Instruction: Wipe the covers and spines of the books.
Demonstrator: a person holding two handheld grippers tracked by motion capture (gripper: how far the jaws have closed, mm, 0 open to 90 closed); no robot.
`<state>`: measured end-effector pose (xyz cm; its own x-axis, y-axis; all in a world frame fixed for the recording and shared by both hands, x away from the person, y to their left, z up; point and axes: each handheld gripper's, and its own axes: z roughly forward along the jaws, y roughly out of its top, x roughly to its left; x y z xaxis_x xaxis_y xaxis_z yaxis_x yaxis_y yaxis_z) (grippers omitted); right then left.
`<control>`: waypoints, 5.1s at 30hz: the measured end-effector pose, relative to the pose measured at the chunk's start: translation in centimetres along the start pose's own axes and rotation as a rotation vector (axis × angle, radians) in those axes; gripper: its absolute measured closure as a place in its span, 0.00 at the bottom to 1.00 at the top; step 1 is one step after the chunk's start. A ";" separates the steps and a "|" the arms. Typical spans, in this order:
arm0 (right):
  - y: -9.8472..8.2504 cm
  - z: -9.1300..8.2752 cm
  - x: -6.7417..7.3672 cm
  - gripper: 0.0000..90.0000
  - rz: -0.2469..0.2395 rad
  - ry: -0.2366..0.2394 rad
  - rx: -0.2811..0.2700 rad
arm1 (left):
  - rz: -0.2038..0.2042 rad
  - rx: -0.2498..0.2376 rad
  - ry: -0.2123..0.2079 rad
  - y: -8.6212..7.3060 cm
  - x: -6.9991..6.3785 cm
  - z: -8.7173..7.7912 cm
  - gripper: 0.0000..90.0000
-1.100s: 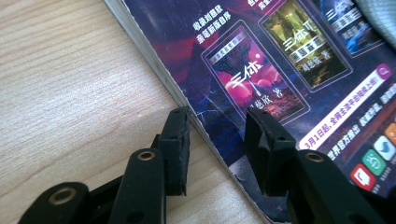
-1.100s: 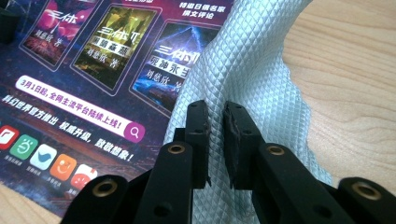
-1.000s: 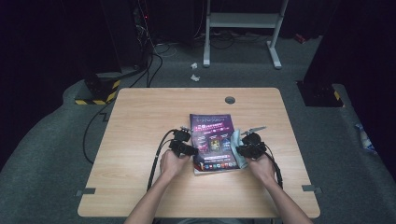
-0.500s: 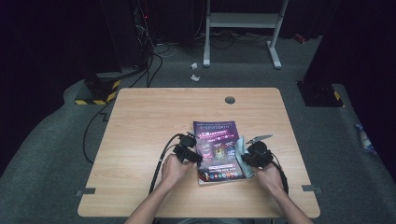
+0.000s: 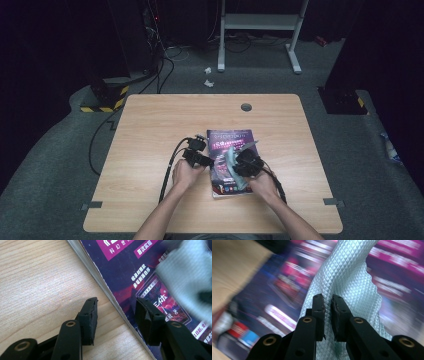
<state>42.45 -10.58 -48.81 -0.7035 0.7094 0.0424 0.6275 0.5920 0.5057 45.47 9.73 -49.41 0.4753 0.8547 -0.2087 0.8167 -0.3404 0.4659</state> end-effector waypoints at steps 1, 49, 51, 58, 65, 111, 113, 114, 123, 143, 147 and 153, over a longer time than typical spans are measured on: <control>0.0 0.0 0.0 0.91 0.000 0.000 0.000 | 0.000 0.000 0.000 0.0 0.0 0.0 0.58; -2.5 -1.1 -2.6 0.90 0.060 -0.010 -0.062 | 0.020 -0.047 0.005 -0.6 -0.1 0.1 0.58; -3.9 -2.0 -4.5 0.90 0.114 -0.031 -0.074 | 0.016 -0.051 0.008 -0.5 -0.2 0.1 0.58; -6.1 -3.7 -9.0 0.90 0.252 -0.072 -0.092 | 0.000 -0.057 -0.009 -0.3 -0.1 0.2 0.58; -5.9 -2.8 -9.4 0.90 0.290 -0.056 -0.126 | 0.029 -0.061 0.008 0.3 -1.0 0.7 0.59; -2.5 -1.3 -3.3 0.90 0.035 -0.054 -0.047 | 0.008 -0.077 0.018 1.1 -0.9 1.4 0.49; -3.3 -1.9 -5.1 0.90 0.078 -0.082 -0.048 | 0.010 -0.075 0.018 1.1 -0.9 1.4 0.49; -3.8 -2.4 -6.2 0.90 0.111 -0.104 -0.048 | 0.017 -0.073 0.018 1.1 -0.9 1.3 0.50; -4.5 -2.9 -7.5 0.90 0.141 -0.156 -0.050 | 0.026 -0.081 0.002 1.1 -0.8 1.3 0.54; -0.6 0.0 -1.2 0.91 0.004 0.007 -0.045 | 0.023 -0.079 -0.013 1.0 -0.7 1.3 0.56; -2.6 -1.5 -4.6 0.91 0.068 -0.068 -0.050 | 0.015 -0.086 -0.013 1.0 -0.8 1.4 0.56; -4.5 -2.8 -9.3 0.90 0.220 -0.128 -0.076 | 0.013 -0.093 -0.019 1.2 -0.8 1.5 0.59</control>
<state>45.22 -20.94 -49.06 -0.5017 0.8635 0.0518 0.7308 0.3911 0.5595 46.55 8.03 -50.02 0.4929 0.8423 -0.2182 0.7770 -0.3133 0.5460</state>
